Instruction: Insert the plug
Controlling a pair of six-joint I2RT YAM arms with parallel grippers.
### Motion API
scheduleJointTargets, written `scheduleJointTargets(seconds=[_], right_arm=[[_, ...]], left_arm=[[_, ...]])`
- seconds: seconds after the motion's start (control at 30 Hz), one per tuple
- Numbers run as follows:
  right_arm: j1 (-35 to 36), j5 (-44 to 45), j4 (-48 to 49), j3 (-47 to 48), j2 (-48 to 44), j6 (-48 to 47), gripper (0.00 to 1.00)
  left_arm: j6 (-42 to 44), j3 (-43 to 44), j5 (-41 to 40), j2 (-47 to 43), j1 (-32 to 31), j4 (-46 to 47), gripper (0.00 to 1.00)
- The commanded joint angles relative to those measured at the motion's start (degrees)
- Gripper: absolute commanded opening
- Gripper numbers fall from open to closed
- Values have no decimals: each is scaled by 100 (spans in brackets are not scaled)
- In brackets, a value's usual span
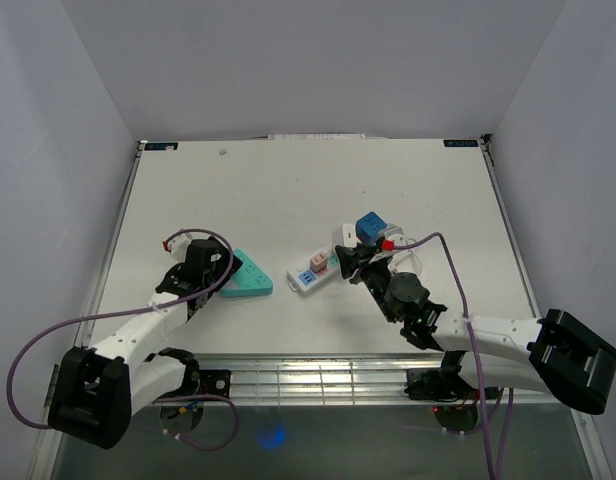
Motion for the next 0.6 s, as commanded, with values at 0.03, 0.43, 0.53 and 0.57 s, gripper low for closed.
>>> scheduleJointTargets(seconds=[0.03,0.43,0.53,0.57], right_arm=[[-16,-97,196,329,-31,27,8],[-17,-827,47,523,250,-254,8],[-17,-906,29,549,276,-272,8],[-16,-923,-23,566,294,-281,8]], left_arm=[[158,-211,212,-419,29,-153,98],[342,-528,669,-692,29,-75,98],[412,-554,730,-701,29,22,94],[439,-554,748,-684,29,74,92]])
